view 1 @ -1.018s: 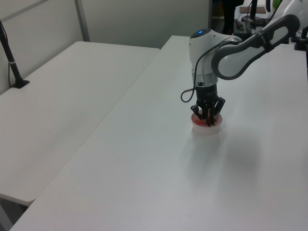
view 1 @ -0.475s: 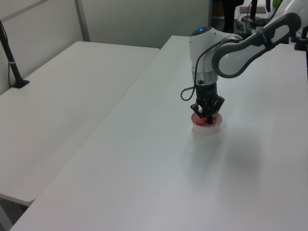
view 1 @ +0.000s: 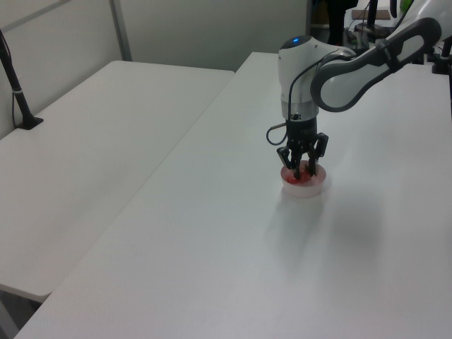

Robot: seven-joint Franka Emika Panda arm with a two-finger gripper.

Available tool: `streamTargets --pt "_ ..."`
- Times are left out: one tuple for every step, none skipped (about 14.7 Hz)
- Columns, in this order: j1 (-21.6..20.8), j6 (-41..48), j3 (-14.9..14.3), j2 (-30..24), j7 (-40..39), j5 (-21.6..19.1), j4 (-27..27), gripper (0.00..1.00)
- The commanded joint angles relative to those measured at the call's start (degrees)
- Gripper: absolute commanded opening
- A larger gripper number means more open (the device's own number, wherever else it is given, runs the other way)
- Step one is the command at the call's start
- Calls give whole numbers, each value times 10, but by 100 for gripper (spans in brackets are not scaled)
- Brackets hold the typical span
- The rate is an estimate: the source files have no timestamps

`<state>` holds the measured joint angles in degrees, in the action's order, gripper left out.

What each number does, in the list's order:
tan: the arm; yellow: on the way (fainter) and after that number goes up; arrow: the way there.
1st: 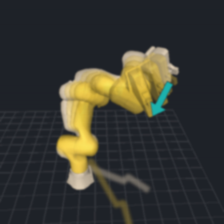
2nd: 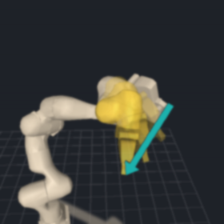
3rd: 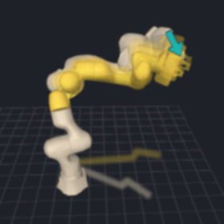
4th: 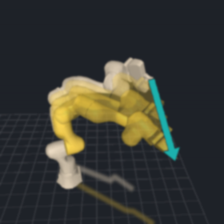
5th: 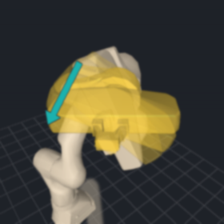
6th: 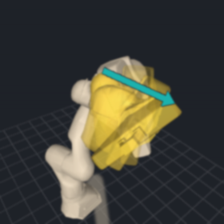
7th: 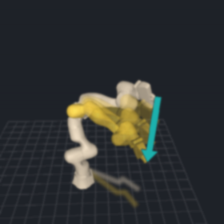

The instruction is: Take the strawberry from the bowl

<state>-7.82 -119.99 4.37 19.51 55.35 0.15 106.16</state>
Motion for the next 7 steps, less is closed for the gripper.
streamTargets --pt "9 -9 7 -6 98 6 12 65" --pt "10 -9 7 -6 132 6 12 66" --pt "10 -9 7 -5 166 6 12 69" --pt "8 -9 7 -4 194 6 13 69" --pt "8 -9 7 -3 223 6 14 72" --pt "6 -9 8 -2 252 6 16 77" --pt "5 -9 12 1 273 7 17 79"
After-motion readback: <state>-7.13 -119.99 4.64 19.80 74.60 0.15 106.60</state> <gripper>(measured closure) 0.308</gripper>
